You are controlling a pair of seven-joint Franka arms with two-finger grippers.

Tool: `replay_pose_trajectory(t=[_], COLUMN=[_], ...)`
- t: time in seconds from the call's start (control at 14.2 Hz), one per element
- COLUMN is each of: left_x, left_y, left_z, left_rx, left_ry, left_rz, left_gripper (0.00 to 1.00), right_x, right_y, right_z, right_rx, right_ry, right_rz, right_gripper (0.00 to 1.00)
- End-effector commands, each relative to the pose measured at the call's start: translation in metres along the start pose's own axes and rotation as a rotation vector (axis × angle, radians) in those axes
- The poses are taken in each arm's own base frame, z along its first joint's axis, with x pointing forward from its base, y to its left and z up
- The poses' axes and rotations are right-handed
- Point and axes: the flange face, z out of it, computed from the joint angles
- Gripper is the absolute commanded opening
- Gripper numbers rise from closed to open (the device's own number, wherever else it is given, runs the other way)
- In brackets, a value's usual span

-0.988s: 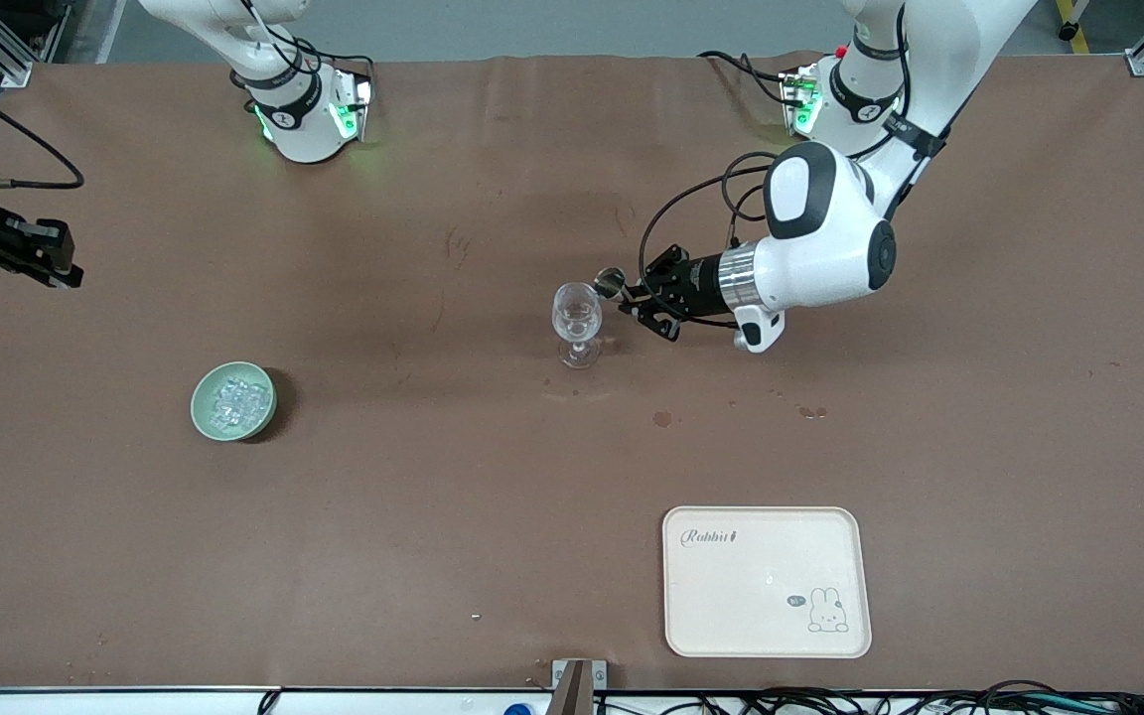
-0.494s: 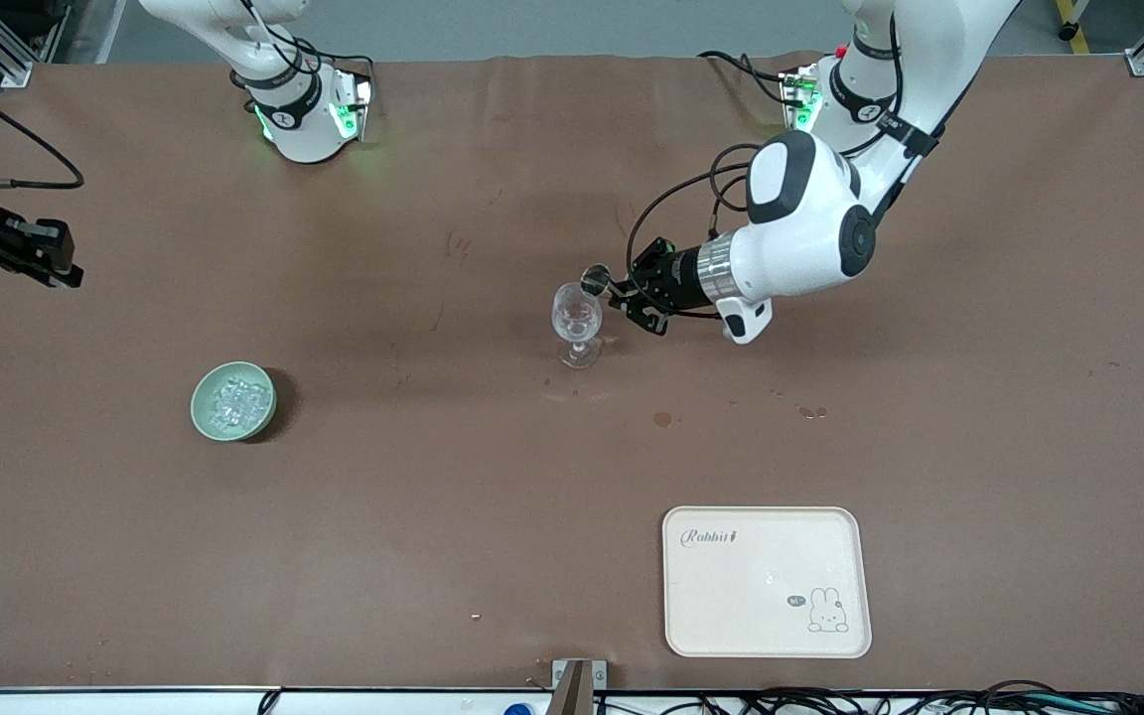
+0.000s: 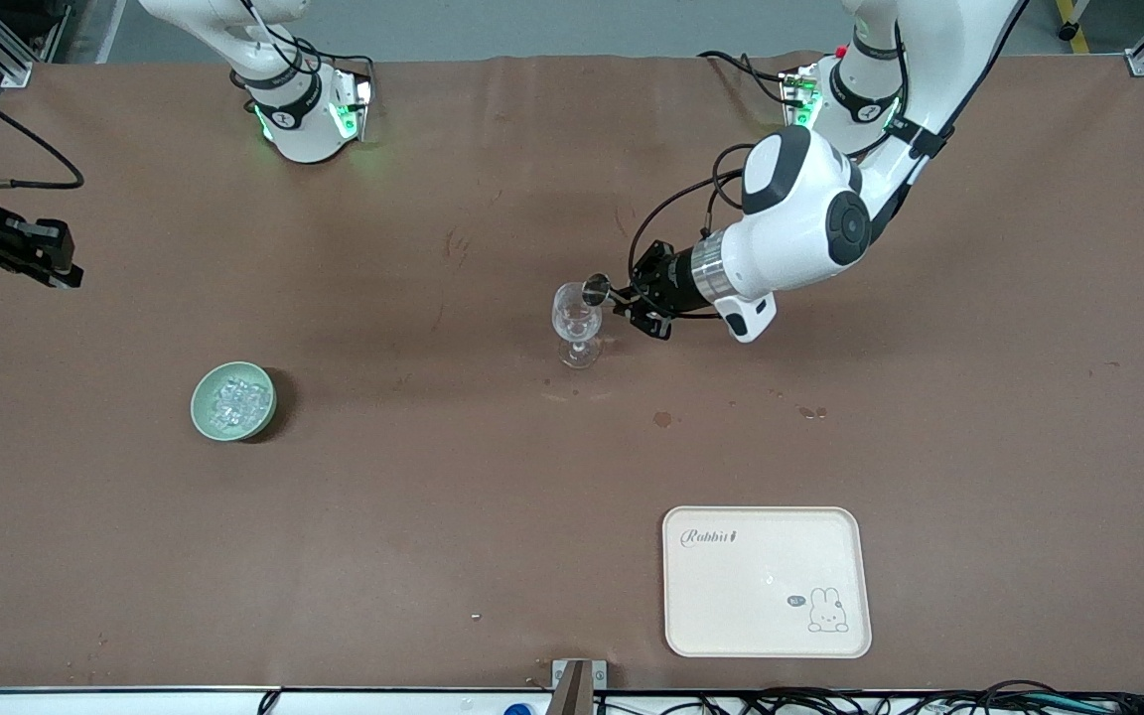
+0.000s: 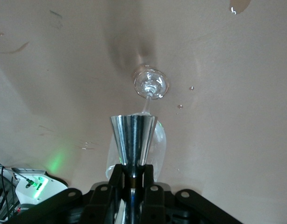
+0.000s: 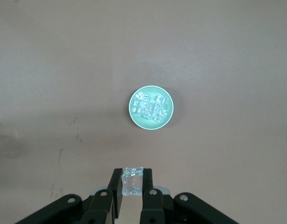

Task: Pour wine and add ice with both arms
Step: 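Tilt the jigger with the left gripper to pour into the glass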

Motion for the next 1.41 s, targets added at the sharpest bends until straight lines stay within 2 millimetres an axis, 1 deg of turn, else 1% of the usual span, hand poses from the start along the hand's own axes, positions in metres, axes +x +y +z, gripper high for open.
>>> replay_pose_trajectory(t=[0.0, 0.14, 0.28, 0.42, 0.56, 0.71, 1.13, 1.34], left_x=[-0.012, -0.011, -0.011, -0.018, -0.024, -0.025, -0.023, -0.021], left_y=[-0.006, -0.007, -0.007, -0.013, -0.010, -0.008, -0.007, -0.006], left_z=[-0.001, 0.004, 0.005, 0.010, 0.009, 0.008, 0.008, 0.012], left_rx=[-0.019, -0.019, -0.018, -0.013, -0.023, -0.024, -0.031, -0.035], left_ry=[0.055, 0.086, 0.088, 0.097, 0.108, 0.108, 0.122, 0.147], left_rz=[-0.009, -0.008, -0.013, -0.011, -0.019, -0.025, -0.041, -0.050], left_gripper=[0.01, 0.01, 0.01, 0.01, 0.01, 0.01, 0.01, 0.00], right_x=[-0.007, -0.007, -0.007, -0.007, -0.007, -0.007, -0.007, -0.008], right_y=[0.001, 0.001, 0.001, 0.001, 0.001, 0.001, 0.001, 0.002], right_z=[-0.001, 0.000, 0.002, 0.001, 0.002, 0.001, 0.001, 0.000], right_rx=[0.002, 0.002, 0.002, 0.002, 0.002, 0.002, 0.002, 0.002], right_ry=[-0.002, -0.003, -0.007, -0.005, -0.005, -0.003, -0.003, -0.003], right_rz=[0.004, 0.004, 0.006, 0.004, 0.004, 0.004, 0.004, 0.006], right_gripper=[0.04, 0.04, 0.04, 0.04, 0.04, 0.04, 0.04, 0.04])
